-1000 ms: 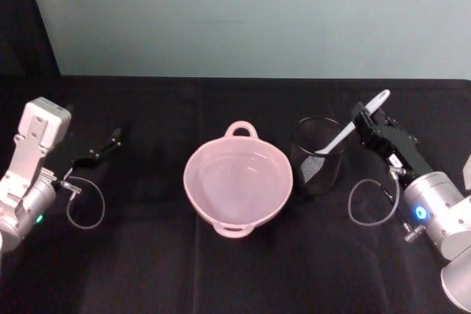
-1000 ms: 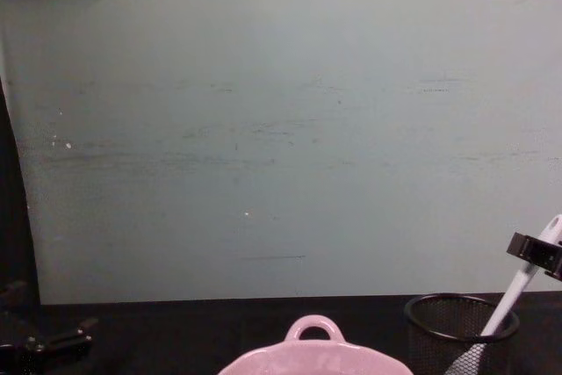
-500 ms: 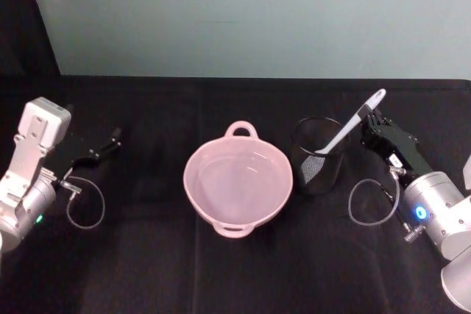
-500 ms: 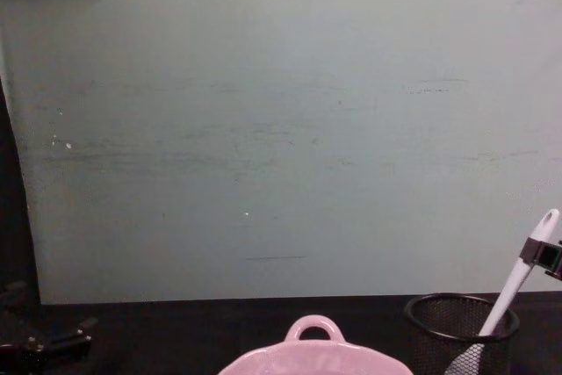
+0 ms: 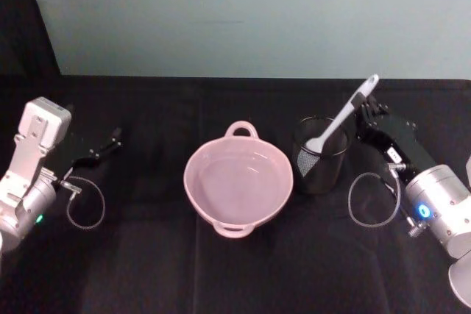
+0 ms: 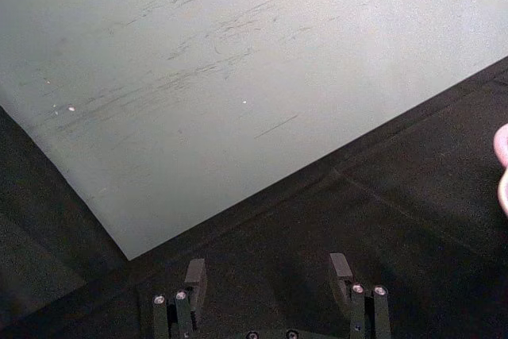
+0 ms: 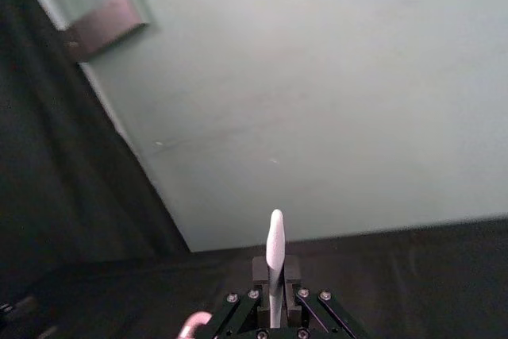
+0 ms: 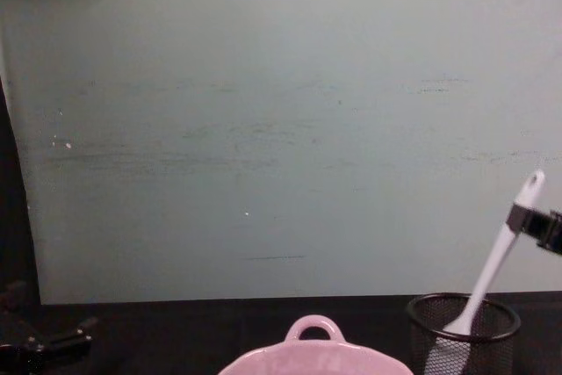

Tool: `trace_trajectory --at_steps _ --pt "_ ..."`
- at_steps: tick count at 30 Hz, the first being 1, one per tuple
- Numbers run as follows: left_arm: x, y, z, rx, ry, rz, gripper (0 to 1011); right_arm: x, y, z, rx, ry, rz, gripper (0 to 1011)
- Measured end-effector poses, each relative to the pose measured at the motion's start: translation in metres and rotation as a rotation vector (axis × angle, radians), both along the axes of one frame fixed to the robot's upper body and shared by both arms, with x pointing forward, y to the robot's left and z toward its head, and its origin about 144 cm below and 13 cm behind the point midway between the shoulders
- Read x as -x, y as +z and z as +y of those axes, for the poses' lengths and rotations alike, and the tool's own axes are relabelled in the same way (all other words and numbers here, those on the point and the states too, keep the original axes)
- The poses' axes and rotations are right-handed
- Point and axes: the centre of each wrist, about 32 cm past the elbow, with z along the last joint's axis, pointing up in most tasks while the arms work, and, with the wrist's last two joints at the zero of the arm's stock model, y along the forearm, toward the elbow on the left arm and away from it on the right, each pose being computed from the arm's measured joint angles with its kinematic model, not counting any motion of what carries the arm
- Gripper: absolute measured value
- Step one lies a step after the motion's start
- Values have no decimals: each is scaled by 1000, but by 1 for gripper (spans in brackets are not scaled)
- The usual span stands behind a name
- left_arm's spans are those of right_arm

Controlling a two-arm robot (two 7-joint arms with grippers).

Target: Use the one hand to pick up the spoon and stir the clear water in the bowl.

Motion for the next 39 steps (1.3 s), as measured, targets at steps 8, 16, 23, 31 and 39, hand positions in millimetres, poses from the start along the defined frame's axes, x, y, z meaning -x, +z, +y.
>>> trace_trajectory --at_steps 8,16,23,31,39 --pt "0 0 0 0 0 0 1011 10 29 -2 129 76 -97 109" --pt "0 0 0 0 0 0 1011 17 65 -8 291 176 -179 109" --pt "0 0 0 0 0 0 1011 17 97 -10 375 257 -232 109" --pt "0 0 0 0 0 0 1011 10 127 -2 392 353 -258 109" --pt "0 0 0 0 0 0 1011 1 133 17 371 456 -240 109"
